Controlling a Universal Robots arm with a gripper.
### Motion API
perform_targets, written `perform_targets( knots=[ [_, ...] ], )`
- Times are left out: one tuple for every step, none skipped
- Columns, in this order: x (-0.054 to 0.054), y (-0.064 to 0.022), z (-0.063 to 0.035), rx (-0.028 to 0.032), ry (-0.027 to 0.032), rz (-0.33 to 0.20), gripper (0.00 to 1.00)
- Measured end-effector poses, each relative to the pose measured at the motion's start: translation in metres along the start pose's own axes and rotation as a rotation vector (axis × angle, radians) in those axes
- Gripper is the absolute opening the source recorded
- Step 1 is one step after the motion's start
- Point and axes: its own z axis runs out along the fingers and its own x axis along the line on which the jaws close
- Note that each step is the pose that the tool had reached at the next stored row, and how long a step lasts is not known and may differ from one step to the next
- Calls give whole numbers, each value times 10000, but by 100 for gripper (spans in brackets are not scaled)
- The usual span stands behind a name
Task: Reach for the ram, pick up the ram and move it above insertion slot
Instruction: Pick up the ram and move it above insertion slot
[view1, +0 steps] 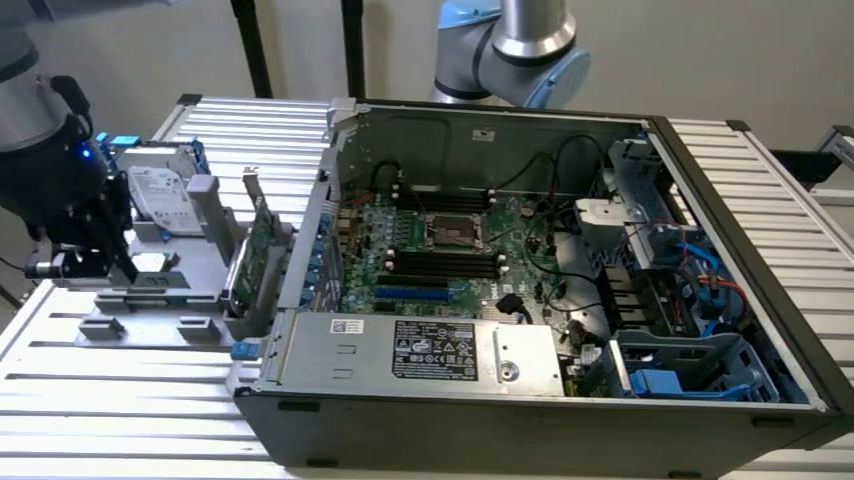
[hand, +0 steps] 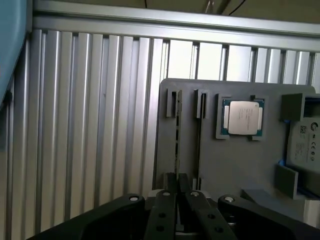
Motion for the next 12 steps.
perform_targets(
  knots=[
    [1, -28, -45, 1, -1, 0, 13],
    [2, -60, -95, 1, 0, 0, 13],
    [4, -91, -140, 1, -1, 0, 13],
    [5, -124, -185, 2, -2, 0, 13],
    [6, -158, -231, 1, -1, 0, 13],
    [8, -195, -278, -1, 0, 0, 13],
    [10, -238, -324, 1, -1, 0, 13],
    [12, -279, -369, 0, -4, 0, 13],
    [14, -323, -415, -1, -10, 0, 13],
    [17, -371, -465, -2, -19, -1, 13],
    [19, -415, -510, 1, -28, -1, 13],
    [20, -459, -556, 1, -37, -1, 13]
  ],
)
